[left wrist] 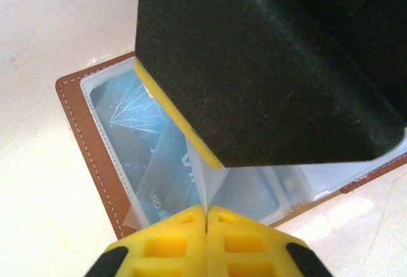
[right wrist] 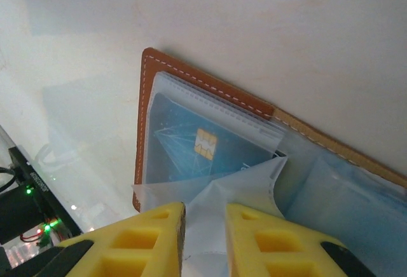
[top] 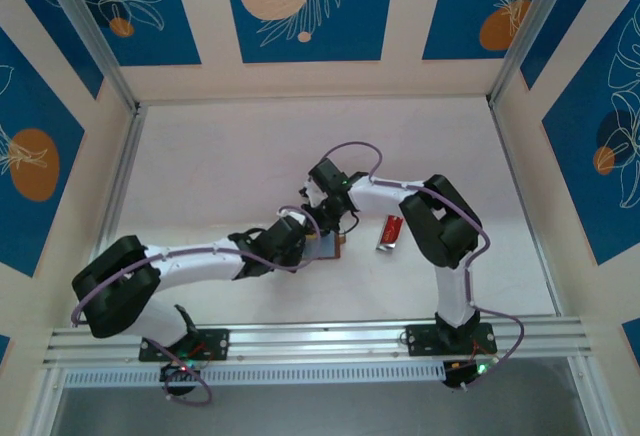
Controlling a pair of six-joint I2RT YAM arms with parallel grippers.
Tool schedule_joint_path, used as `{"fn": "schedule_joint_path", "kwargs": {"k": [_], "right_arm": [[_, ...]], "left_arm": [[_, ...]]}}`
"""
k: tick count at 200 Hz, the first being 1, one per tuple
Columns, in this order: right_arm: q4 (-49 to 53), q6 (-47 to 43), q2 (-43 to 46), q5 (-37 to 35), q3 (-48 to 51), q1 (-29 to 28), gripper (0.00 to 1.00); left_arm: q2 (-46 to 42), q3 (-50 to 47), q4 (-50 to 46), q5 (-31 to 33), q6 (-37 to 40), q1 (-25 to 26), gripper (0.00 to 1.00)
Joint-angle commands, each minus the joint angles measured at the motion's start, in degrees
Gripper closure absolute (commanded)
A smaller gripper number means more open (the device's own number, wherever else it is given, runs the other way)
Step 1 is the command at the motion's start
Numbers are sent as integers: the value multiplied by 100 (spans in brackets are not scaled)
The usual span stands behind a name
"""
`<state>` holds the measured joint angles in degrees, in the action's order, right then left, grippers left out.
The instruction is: Put the credit cards into the card holder
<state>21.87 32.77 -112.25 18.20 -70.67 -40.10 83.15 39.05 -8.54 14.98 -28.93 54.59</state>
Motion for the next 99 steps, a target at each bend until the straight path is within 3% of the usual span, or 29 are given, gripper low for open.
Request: {"fn": "schedule_joint_path", "kwargs": {"k": [1,55,99], "right_arm": [[182,-158,793,-6,118,-27,75],[498,-91,1795,-853,590,407,73],[828,126,1880,-1403,922,564,75]], "left_arm": [[181,240,-253,-2,30,26,98],[315,493,-394,-140,15,26,100],[495,828,-478,-309,28,109,100]]}}
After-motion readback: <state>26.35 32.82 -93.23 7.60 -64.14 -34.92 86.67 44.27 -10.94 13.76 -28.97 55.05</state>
